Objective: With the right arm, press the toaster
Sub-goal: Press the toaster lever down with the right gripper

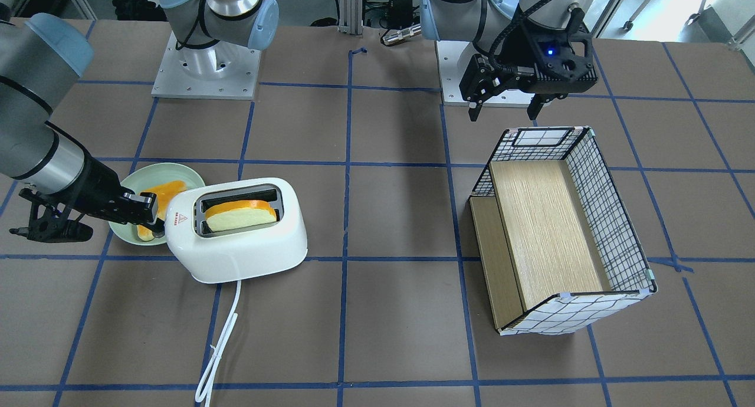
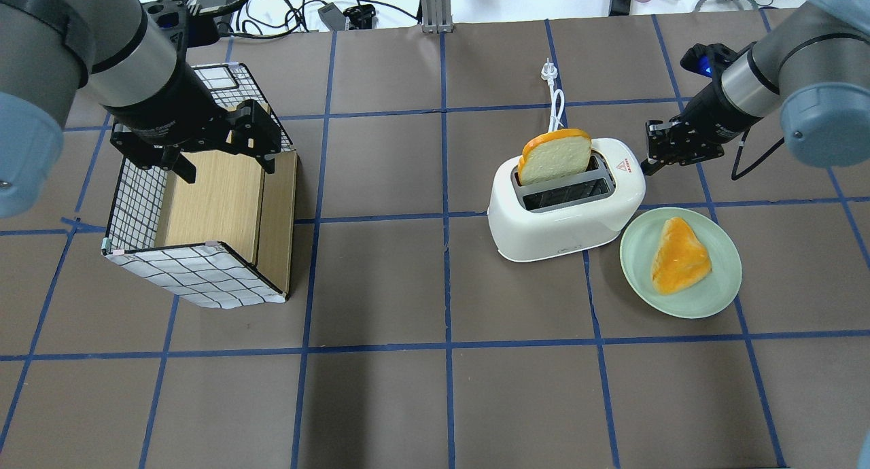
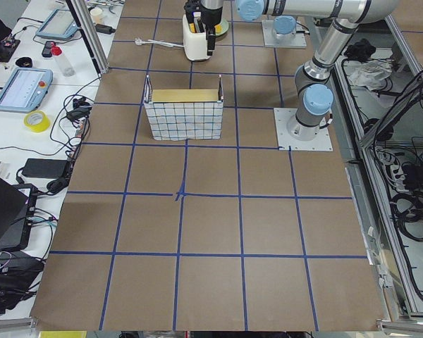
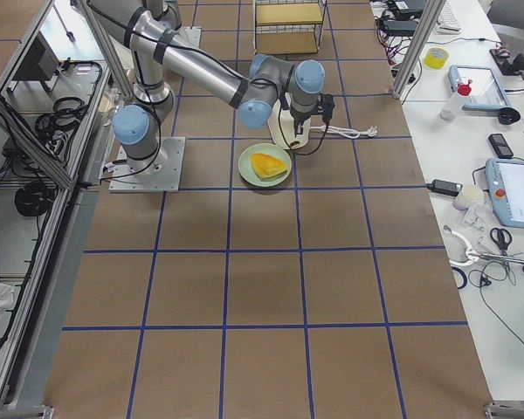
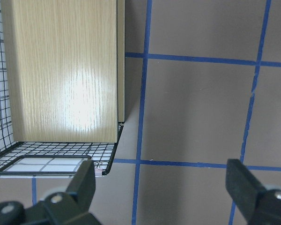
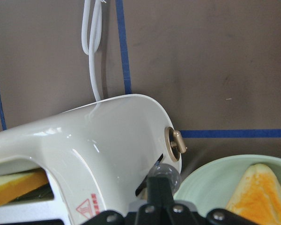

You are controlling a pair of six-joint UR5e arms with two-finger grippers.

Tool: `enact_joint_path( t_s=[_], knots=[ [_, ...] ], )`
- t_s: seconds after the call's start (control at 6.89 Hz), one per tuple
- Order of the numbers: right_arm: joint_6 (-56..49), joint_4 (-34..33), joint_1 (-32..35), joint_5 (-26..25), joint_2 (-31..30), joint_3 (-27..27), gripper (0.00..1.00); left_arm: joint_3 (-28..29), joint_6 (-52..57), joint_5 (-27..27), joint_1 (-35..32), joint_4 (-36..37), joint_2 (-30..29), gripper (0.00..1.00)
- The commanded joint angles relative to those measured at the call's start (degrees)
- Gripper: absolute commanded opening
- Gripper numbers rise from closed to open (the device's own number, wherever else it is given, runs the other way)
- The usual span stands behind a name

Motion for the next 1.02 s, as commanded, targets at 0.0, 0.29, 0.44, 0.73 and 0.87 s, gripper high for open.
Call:
enact_joint_path(
  t_s=[0.0, 0.29, 0.44, 0.73, 0.87],
  knots=[
    [-0.22, -0.12, 0.0, 0.0, 0.62, 0.18, 0.0, -0.04, 0.0, 0.0, 0.0, 0.0, 0.0, 1.0],
    [-0.22, -1.43, 0.0, 0.0, 1.67, 0.27, 0.0, 0.05, 0.0, 0.09, 0.0, 0.0, 0.0, 1.0],
    [-0.22, -2.83, 0.0, 0.0, 2.64, 0.27, 0.0, -0.04, 0.0, 0.09, 0.0, 0.0, 0.0, 1.0],
    [-0.22, -3.28, 0.0, 0.0, 3.35, 0.27, 0.0, -0.04, 0.0, 0.0, 0.0, 0.0, 0.0, 1.0],
    [-0.22, -3.37, 0.0, 0.0, 3.78, 0.27, 0.0, 0.05, 0.0, 0.0, 0.0, 0.0, 0.0, 1.0]
  ],
)
